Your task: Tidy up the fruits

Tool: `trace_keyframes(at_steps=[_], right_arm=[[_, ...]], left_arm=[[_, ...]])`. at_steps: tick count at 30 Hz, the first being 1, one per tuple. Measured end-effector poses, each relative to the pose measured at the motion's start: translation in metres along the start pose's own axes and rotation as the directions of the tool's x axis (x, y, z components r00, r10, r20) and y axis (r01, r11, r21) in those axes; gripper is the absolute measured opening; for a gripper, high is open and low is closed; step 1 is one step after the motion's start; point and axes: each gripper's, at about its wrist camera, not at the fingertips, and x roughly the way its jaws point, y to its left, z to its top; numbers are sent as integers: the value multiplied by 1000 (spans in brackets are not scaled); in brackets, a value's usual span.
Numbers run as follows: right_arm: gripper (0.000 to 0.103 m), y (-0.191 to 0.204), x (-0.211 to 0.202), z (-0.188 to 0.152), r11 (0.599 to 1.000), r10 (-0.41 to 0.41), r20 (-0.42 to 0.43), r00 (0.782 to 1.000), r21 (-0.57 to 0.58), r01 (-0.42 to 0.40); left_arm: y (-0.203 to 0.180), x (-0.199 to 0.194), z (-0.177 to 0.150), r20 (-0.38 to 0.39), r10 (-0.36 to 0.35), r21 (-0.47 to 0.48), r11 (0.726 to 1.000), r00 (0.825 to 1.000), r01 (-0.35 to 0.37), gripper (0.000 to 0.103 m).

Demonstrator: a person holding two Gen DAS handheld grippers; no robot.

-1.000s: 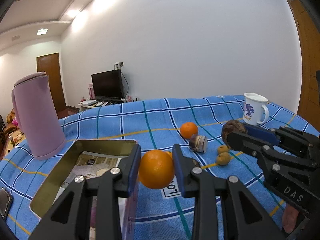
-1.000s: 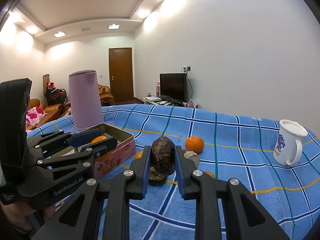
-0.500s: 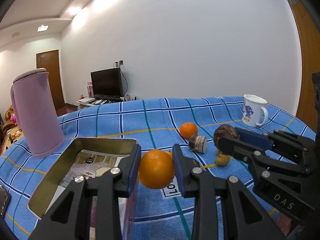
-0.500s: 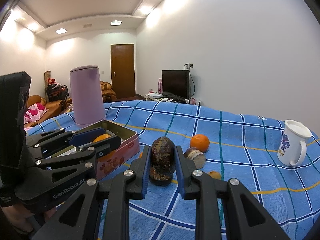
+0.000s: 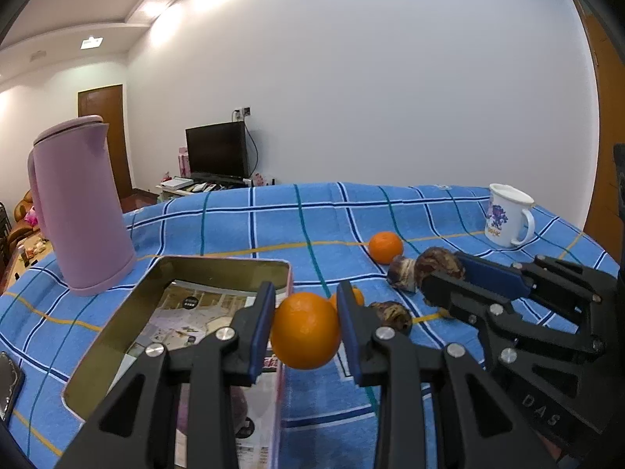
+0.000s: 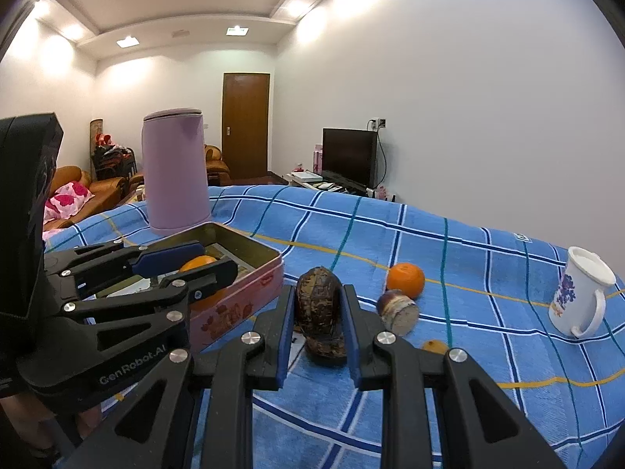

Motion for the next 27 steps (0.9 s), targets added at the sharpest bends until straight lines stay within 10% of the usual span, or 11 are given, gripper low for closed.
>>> trace_keyframes(at_steps=[27], right_arm=[[25, 45, 29, 23, 993, 106, -13, 994, -52, -106]], left_arm=[[45, -2, -5, -27, 83, -38, 996, 996, -84, 34]])
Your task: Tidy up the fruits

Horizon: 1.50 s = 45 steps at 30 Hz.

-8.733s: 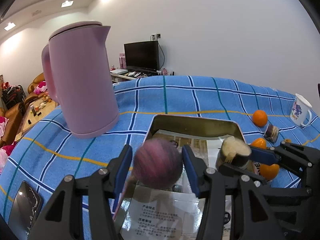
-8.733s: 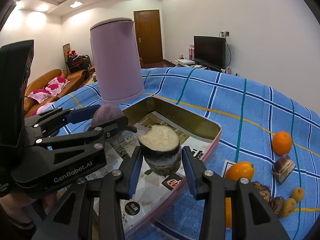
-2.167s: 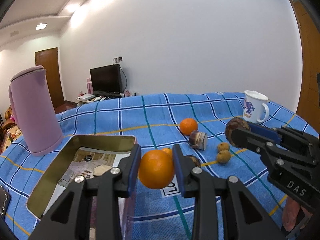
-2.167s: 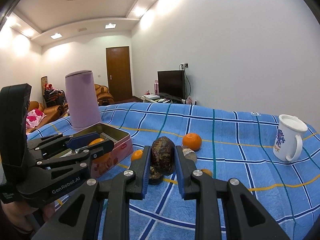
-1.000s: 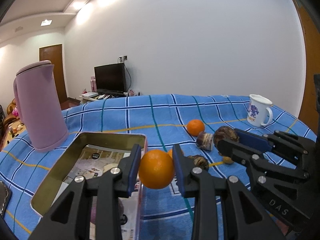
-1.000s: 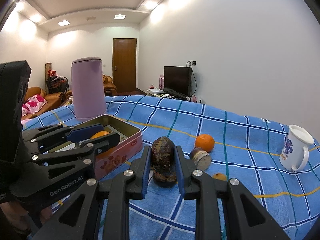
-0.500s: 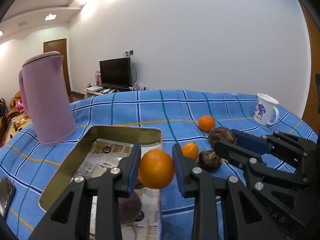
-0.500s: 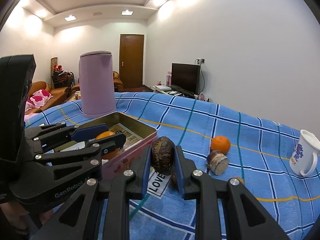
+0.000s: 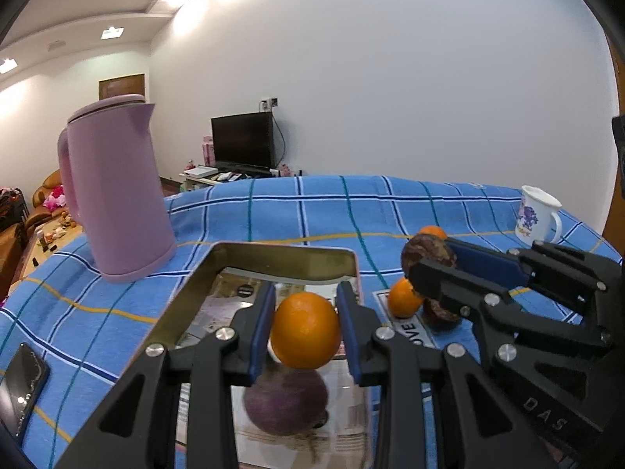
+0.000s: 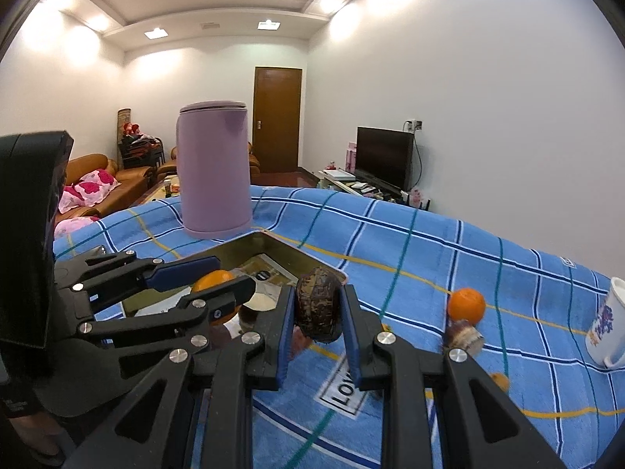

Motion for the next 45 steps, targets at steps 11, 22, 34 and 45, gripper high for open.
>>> trace_keyframes(at_steps=[11, 22, 34, 45], right_arm=[[25, 13, 11, 5, 999, 31, -2, 1000, -5, -31], [25, 29, 20, 11, 998, 68, 4, 998, -12, -68], [25, 40, 29, 10, 996, 91, -20, 996, -24, -92], [25, 52, 41, 7, 992, 109, -64, 992, -55, -112]], left_arm=[[19, 2, -1, -16, 22, -18, 1000, 1000, -23, 34], [42, 0, 0, -15, 51, -51, 997, 999, -52, 34], [69, 10, 0, -55, 62, -103, 992, 997, -68, 34], [72, 16, -4, -90, 40, -119, 992, 995, -51, 34]])
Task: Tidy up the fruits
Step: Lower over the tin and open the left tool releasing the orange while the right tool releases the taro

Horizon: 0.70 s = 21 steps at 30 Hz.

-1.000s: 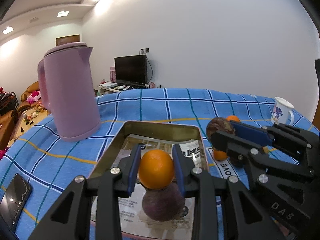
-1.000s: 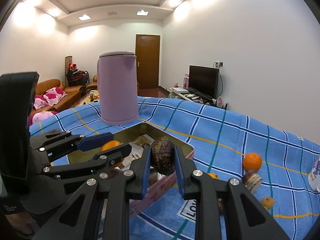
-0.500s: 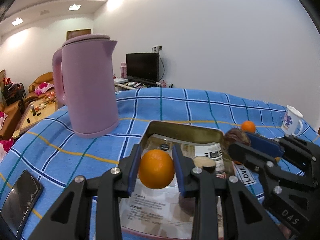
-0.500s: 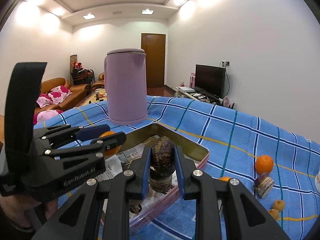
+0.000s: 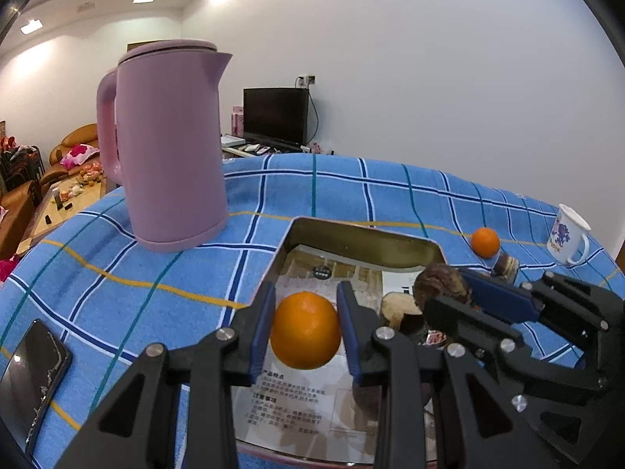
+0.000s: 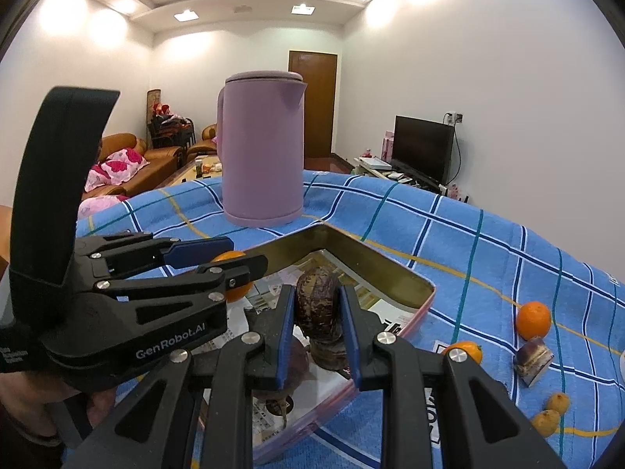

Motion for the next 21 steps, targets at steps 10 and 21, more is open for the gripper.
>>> trace_keyframes(at_steps=[10, 21], right_arm=[[25, 1, 9, 2, 1000, 9, -26, 1000, -5, -9], [25, 0, 9, 1, 1000, 15, -27, 1000, -3, -15]], left_arm=[[4, 7, 0, -40, -26, -21, 999, 999, 25, 34], [4, 12, 1, -64, -33, -22, 999, 997, 32, 34]])
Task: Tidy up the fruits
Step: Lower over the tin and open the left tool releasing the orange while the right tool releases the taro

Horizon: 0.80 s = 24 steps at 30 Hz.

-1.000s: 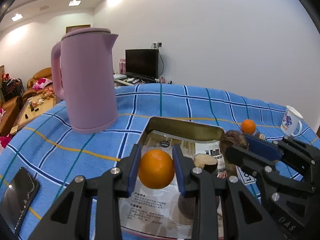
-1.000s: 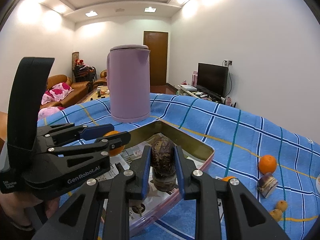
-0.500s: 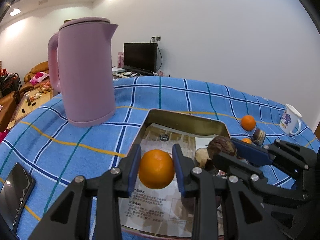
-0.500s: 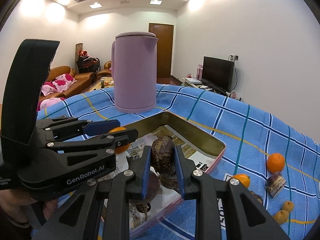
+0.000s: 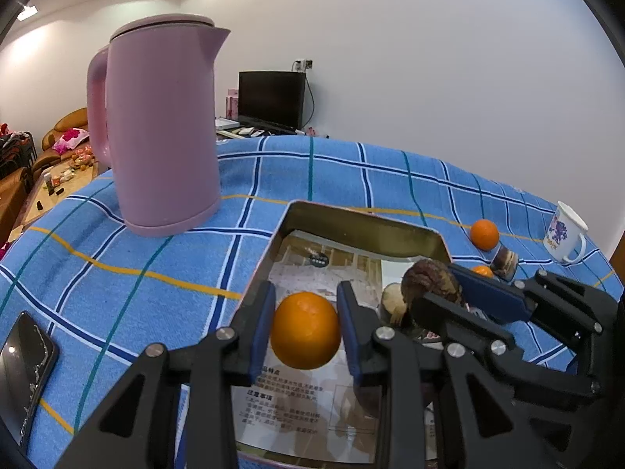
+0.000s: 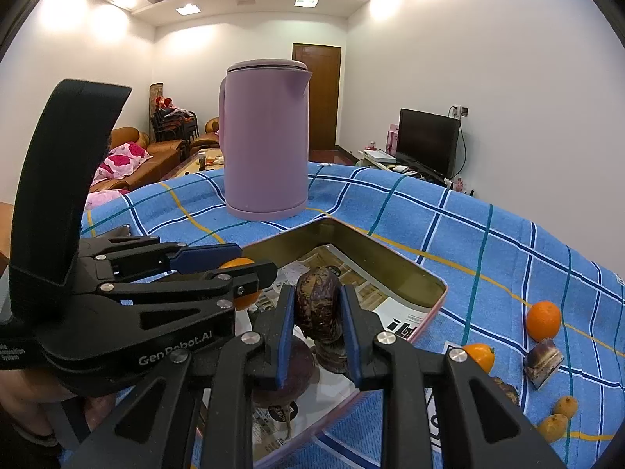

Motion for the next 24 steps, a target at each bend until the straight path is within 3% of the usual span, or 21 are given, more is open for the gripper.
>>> trace_keyframes(at_steps=[10, 15, 18, 20, 22, 24], right_arm=[[25, 1, 1, 1, 1000, 18, 1, 1000, -7, -18], [25, 1, 0, 1, 1000, 31, 19, 999, -2, -31], [39, -3, 0, 1, 1000, 15, 21, 1000, 21, -15], [49, -8, -2, 1, 999, 18, 30, 999, 42, -19], [56, -12, -4, 1, 998, 17, 39, 999, 63, -20], [59, -14, -5, 1, 997, 12, 44, 999, 71, -15]], left_arm=[[3, 0, 0, -2, -2, -9, 1000, 1000, 2, 32], [2, -5, 0, 18, 15, -7, 1000, 1000, -15, 37], [5, -7, -1, 25, 29, -18, 999, 999, -29, 41], [10, -9, -1, 35, 43, -40, 998, 998, -41, 61], [12, -13, -1, 50, 67, -52, 997, 997, -64, 68], [11, -14, -1, 56, 71, -52, 996, 996, -68, 68]])
